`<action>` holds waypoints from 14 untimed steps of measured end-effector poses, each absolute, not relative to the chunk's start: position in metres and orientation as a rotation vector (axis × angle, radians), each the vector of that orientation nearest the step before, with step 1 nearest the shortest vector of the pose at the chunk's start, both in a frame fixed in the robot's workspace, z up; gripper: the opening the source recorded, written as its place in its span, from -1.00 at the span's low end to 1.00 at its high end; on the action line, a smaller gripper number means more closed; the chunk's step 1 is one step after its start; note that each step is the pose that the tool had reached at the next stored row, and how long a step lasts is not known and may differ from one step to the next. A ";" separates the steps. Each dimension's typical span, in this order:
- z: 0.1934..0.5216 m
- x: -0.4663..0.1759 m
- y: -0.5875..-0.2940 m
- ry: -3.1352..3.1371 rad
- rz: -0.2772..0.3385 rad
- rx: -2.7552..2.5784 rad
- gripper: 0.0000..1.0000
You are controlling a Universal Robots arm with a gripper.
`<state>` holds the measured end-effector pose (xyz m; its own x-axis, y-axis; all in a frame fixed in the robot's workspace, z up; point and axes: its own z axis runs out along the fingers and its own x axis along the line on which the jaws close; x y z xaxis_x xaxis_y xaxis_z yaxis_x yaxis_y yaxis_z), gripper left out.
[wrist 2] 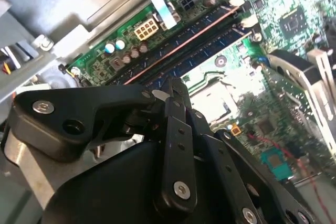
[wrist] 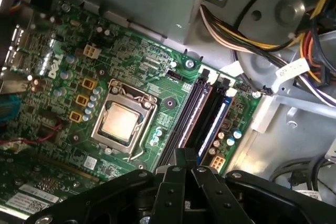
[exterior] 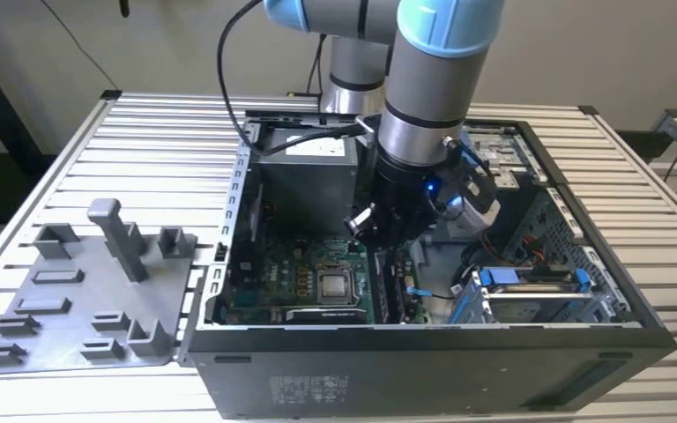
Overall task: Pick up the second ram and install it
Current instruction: 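Press down the second ram until it locks into place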
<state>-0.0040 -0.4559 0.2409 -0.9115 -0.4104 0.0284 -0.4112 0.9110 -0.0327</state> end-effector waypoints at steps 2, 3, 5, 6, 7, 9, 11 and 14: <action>0.241 -0.004 -0.456 -3.039 0.060 0.708 -0.79; 0.241 -0.004 -0.456 -3.034 0.060 0.734 -0.79; 0.241 -0.004 -0.456 -3.022 0.061 0.783 -0.79; 0.241 -0.005 -0.456 -3.016 0.061 0.805 -0.79; 0.241 -0.005 -0.456 -3.011 0.061 0.824 -0.79; 0.241 -0.006 -0.456 -3.003 0.061 0.855 -0.79; 0.241 -0.007 -0.456 -2.996 0.062 0.883 -0.79; 0.241 -0.008 -0.456 -2.982 0.062 0.930 -0.79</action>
